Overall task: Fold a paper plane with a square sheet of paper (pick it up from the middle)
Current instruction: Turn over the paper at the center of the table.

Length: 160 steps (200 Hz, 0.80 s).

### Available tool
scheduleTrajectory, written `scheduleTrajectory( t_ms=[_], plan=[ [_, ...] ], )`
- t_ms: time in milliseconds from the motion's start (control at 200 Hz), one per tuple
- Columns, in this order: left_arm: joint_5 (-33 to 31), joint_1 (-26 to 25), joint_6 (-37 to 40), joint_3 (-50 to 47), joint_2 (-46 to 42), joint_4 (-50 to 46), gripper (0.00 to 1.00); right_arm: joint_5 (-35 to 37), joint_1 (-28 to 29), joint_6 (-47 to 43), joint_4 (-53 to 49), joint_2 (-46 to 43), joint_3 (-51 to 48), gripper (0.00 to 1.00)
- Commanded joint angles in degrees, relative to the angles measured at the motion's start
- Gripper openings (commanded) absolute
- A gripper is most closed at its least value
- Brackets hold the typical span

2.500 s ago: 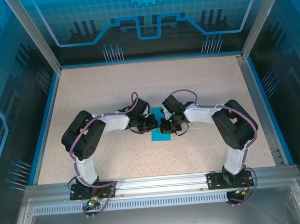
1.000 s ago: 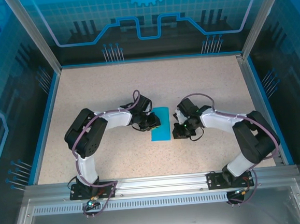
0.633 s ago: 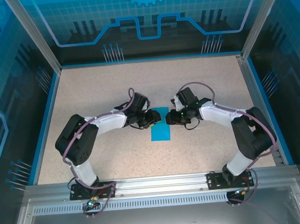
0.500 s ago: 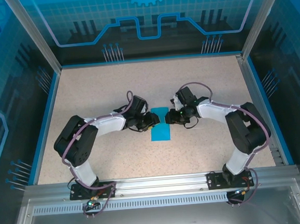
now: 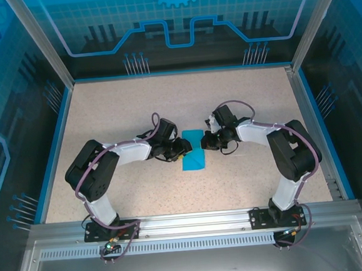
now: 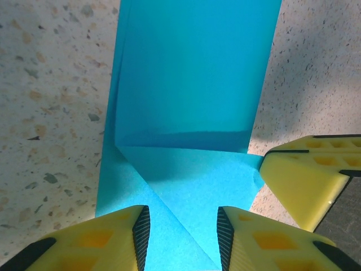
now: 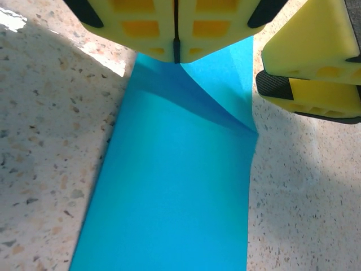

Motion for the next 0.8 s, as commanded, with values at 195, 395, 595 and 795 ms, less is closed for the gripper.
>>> scheduleTrajectory(
  t_ms=[195,395,595,795],
  plan=[
    [4.01,0.04,-0.5,0.76,2.0,1.73,0.39,-0.08,-1.81,1.33,0.85,1.06,-1.54,0.05],
    [4.92,0.08,-0.19,2.17,3.64,3.19,0.34,-0.08,-1.97,1.33,0.77,0.8,-1.89,0.06],
    [5.69,0.05,0.67,3.76,5.34,4.8,0.26,0.16,-2.23,1.42,0.34,0.77,-2.05,0.08],
    [4.88,0.09,1.95,4.92,5.64,4.25,0.14,5.73,-2.65,2.4,-2.71,-1.59,-2.1,0.25]
  ],
)
